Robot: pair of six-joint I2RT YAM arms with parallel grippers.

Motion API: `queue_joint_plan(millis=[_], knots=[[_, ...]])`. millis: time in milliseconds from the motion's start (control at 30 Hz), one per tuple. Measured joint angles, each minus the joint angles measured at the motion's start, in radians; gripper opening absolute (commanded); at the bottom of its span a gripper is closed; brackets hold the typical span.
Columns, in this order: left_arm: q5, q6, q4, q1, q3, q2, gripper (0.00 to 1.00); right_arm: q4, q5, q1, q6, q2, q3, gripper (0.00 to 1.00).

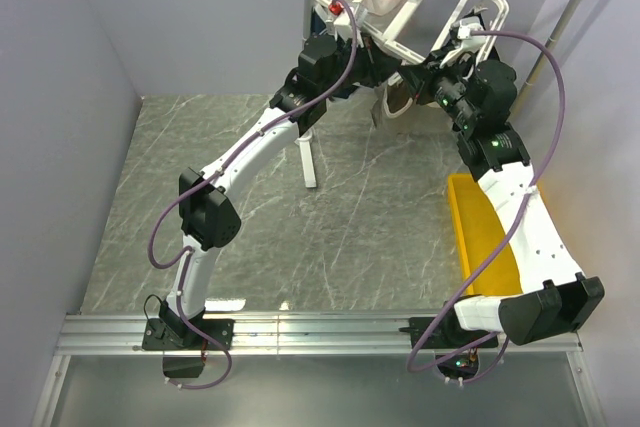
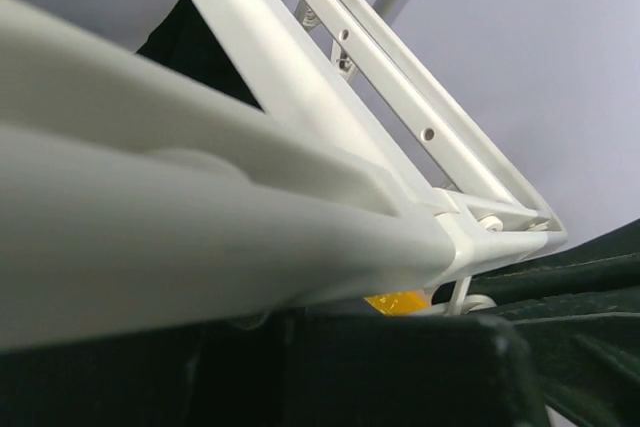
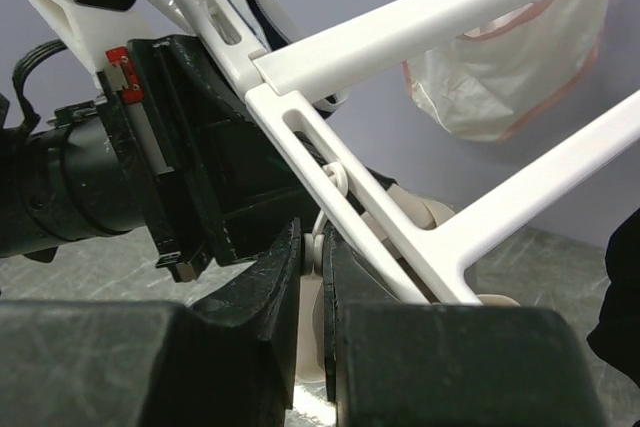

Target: Clip the underwear to the hanger

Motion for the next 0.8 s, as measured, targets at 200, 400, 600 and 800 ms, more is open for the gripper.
queue_joint_plan(millis=[200, 400, 600, 800], knots=[[-0.015, -0.058, 0.029, -0.002, 0.0, 0.0, 0.0, 0.033, 0.029, 0.005, 0.016, 0.0, -0.031, 0.0], [-0.015, -0.091, 0.036, -0.005, 0.0, 0.004, 0.01, 0.067, 0.053, 0.011, 0.039, 0.001, -0.059, 0.0], [-0.022, -0.112, 0.037, -0.006, 0.0, 0.005, 0.0, 0.095, 0.069, 0.016, 0.047, 0.001, -0.075, 0.0], [-0.036, -0.12, 0.039, -0.007, 0.0, 0.005, 0.01, 0.106, 0.127, 0.04, 0.039, 0.001, -0.081, 0.0]])
